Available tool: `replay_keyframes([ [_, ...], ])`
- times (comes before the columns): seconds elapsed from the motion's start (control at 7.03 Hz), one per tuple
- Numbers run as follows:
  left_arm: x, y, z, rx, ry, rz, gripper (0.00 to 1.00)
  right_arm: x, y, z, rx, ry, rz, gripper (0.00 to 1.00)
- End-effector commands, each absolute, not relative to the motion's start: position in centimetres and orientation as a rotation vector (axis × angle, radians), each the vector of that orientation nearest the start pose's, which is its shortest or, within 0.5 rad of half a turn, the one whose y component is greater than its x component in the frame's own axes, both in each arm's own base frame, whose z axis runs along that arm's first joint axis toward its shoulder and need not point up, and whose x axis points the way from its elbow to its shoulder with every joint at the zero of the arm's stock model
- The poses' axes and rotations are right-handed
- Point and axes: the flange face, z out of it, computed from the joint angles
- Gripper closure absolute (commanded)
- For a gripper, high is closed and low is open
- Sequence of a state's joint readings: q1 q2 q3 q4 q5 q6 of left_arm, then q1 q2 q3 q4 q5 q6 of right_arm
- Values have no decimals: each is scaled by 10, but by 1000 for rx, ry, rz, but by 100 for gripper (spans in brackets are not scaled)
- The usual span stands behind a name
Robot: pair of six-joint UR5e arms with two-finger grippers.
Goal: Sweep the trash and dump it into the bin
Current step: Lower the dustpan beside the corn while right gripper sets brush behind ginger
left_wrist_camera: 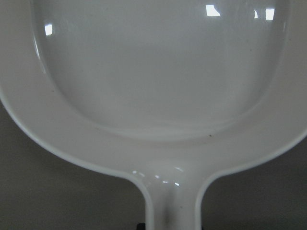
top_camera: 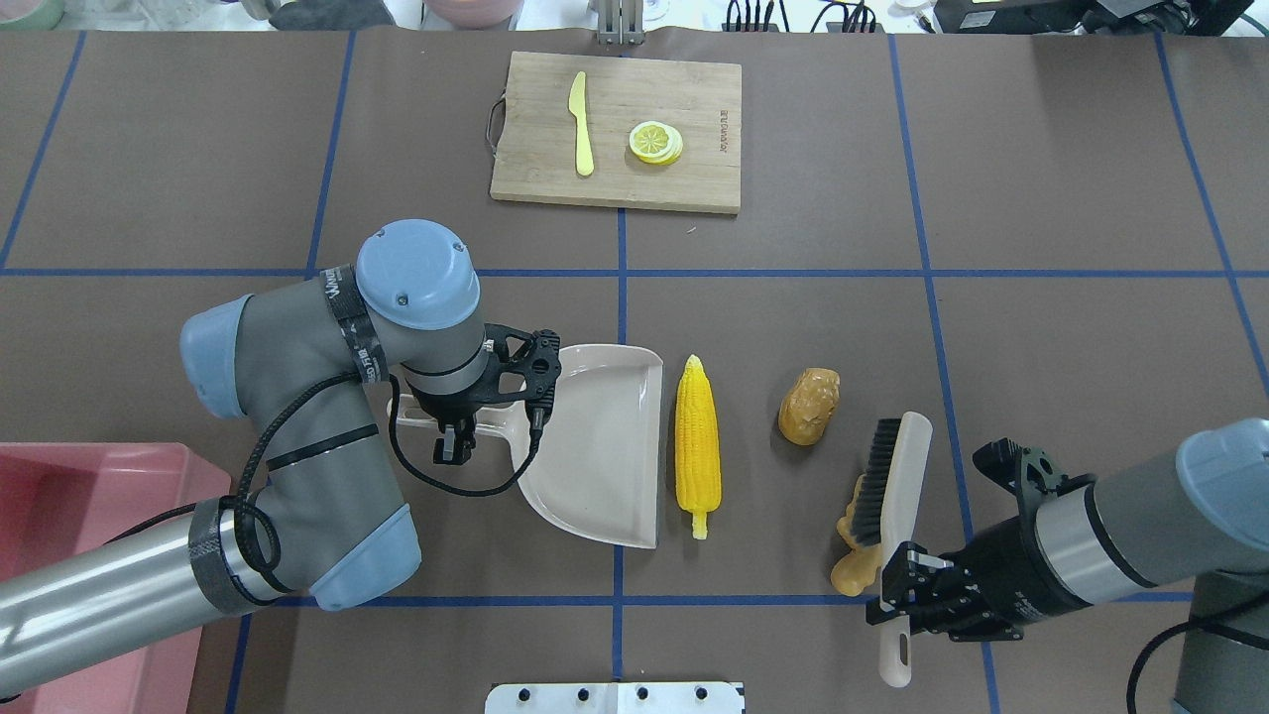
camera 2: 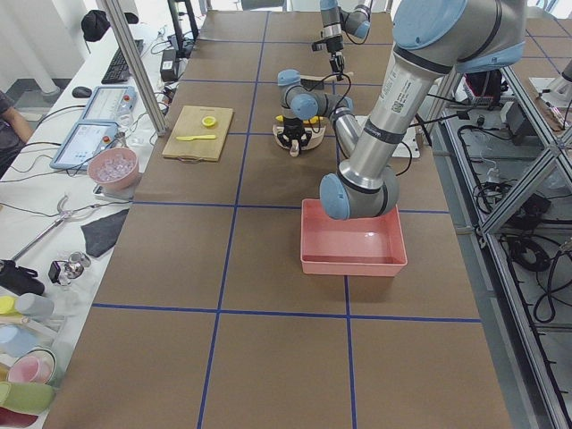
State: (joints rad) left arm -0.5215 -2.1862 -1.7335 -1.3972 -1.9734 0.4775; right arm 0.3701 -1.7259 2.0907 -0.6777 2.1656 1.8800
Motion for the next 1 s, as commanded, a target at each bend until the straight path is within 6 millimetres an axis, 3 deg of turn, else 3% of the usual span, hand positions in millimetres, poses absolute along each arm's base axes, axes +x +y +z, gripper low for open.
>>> replay_keyframes([
  [0.0,525,-409,254,515,607,1575,100,-337,-196,385,-426,-1205,105,100],
  [0.28,525,-410,253,518,608,1572,100,-331,-184,403,-375,-1181,7,100],
  [0.57,525,-411,254,515,607,1572,100,-350,-150,407,-392,-1168,-49,100],
  [0.85,527,-410,256,511,606,1573,100,-348,-152,407,-358,-1192,-14,100],
])
